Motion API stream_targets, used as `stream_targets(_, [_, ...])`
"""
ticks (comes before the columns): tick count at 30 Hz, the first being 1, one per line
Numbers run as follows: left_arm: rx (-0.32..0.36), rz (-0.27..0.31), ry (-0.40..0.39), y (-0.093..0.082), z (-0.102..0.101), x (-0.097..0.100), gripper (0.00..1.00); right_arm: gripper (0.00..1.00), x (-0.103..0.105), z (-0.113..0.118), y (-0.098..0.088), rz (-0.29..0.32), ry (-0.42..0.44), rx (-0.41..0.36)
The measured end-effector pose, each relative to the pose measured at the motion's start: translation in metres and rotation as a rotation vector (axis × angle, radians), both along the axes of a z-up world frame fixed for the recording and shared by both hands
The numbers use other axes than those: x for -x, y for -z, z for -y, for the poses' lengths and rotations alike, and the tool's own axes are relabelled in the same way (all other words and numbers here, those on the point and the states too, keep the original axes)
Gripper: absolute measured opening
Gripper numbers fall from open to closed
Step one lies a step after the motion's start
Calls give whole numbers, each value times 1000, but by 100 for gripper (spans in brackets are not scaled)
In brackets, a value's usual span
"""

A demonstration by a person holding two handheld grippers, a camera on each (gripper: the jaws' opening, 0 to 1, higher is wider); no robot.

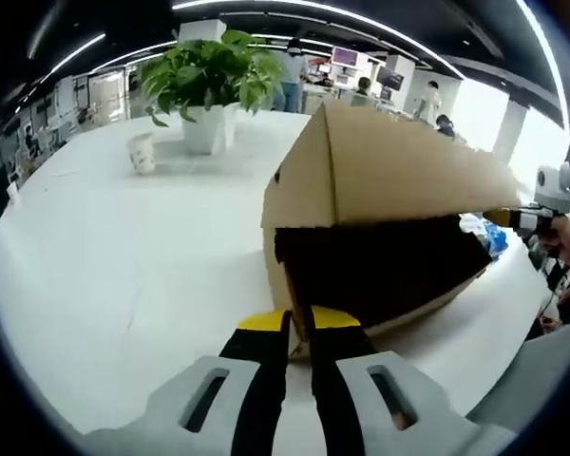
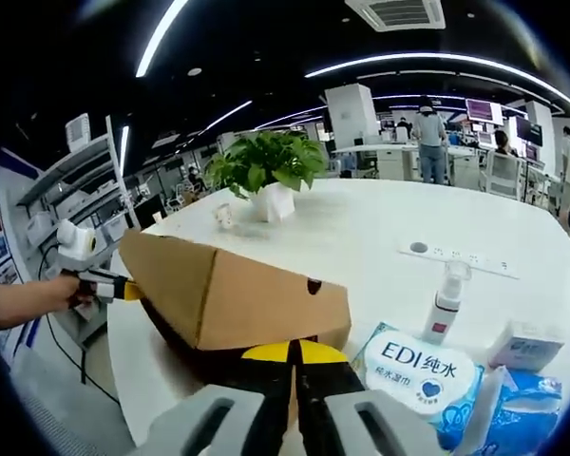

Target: Operate the shoe box by opening the lid, removing the specified soft item, and placing it in the target area until the item is outside and the box remains undamaged.

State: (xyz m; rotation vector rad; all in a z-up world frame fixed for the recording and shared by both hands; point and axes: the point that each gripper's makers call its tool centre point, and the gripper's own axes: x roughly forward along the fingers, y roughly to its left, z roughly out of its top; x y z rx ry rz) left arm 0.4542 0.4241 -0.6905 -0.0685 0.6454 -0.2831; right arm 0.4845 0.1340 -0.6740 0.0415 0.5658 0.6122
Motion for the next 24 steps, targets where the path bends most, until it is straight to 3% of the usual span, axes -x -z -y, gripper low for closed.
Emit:
stream_targets(3, [1, 27, 24, -8, 4, 0, 16, 0, 3, -2, 3, 16, -30, 32])
stream_targets(16, [-2, 116, 91, -24, 11, 7, 21, 5, 20, -3, 6, 56, -94, 72])
stream_targets(24, [-24, 115, 122, -21, 11, 12, 24, 14, 33, -3, 12, 82, -153, 120])
